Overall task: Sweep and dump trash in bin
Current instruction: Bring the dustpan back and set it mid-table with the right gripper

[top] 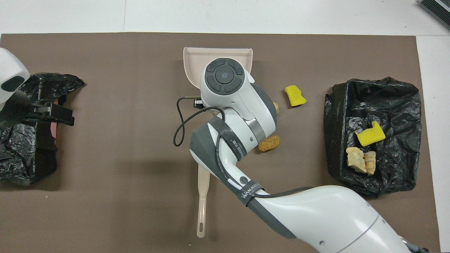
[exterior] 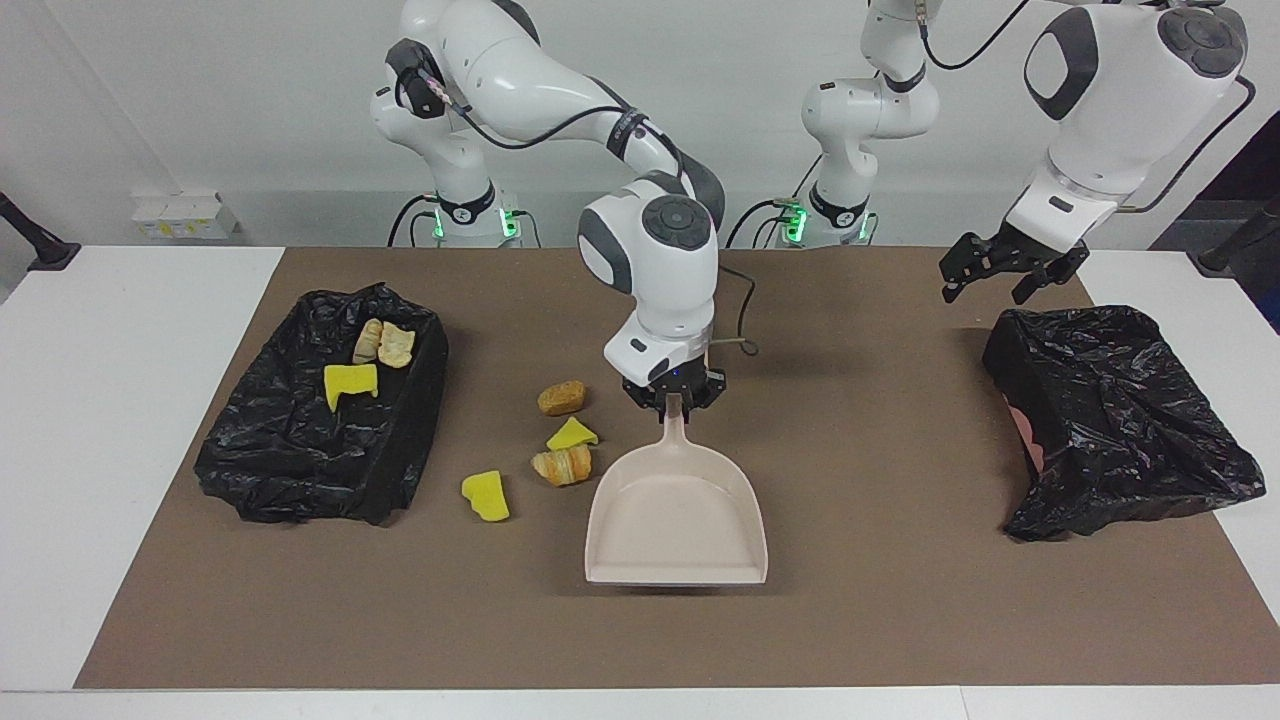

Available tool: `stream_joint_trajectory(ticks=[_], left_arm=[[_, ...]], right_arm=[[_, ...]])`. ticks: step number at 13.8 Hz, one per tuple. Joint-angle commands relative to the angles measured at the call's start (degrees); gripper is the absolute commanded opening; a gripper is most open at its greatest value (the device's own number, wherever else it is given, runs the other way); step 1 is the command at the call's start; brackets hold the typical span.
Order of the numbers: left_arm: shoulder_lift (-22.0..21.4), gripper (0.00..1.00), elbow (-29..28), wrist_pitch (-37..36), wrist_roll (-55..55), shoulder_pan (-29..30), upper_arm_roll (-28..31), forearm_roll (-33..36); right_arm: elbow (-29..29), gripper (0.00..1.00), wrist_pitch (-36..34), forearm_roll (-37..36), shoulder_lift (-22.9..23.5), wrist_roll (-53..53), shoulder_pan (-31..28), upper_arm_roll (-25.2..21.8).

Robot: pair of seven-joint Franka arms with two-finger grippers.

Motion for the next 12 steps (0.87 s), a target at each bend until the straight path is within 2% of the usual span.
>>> stream_joint_trajectory(ticks=[1,3,4,5,8,9,10,11,12], left_arm=[[-0.81,1.00,-1.36,0.89,0.34,-0.66,0.06,0.61],[-0.99,1.00,-1.71,1.14,0.52,-0.66,-0.03,0.61],[-1.25,1.00,-2.06,1.23,0.43,-0.66,-0.03,0.61],[-1.25,1.00,-2.06,1.41,0.52,-0.75,-0.20,0.61],[-0.73,1.00,-2.76,3.86,-0.18,-2.50,-0.20,0.61],[-0.29,1.00,-2.77,5.00,-0.18,-2.68,-0.20,0.61],[0.23,1.00,-2.85,6.15,-0.27,-3.46,-0.20,0.61],[1.02,1.00,-3.03,7.38,-0.10,-4.52,-0.20,0.44],[2.34,1.00,-2.94,9.04,-0.27,-5.31,-0.20,0.17]], right_arm=[[4.10,0.00,2.70,1.20,4.25,1.04,-0.01,2.06],[2.97,0.00,4.20,0.76,6.10,0.95,1.04,2.06],[2.52,0.07,3.60,0.76,6.11,0.26,0.44,2.06],[2.52,0.10,3.24,0.85,6.02,-0.45,0.61,2.06],[1.38,0.32,5.69,1.55,5.85,-0.89,0.52,2.06],[0.85,0.42,5.96,1.55,5.58,-1.68,0.61,2.06],[0.85,0.67,5.79,1.46,5.41,-1.77,0.61,2.32],[0.85,1.00,5.79,1.55,4.88,-1.77,0.87,2.41],[0.67,1.00,5.00,1.72,3.66,-1.68,0.79,2.41]])
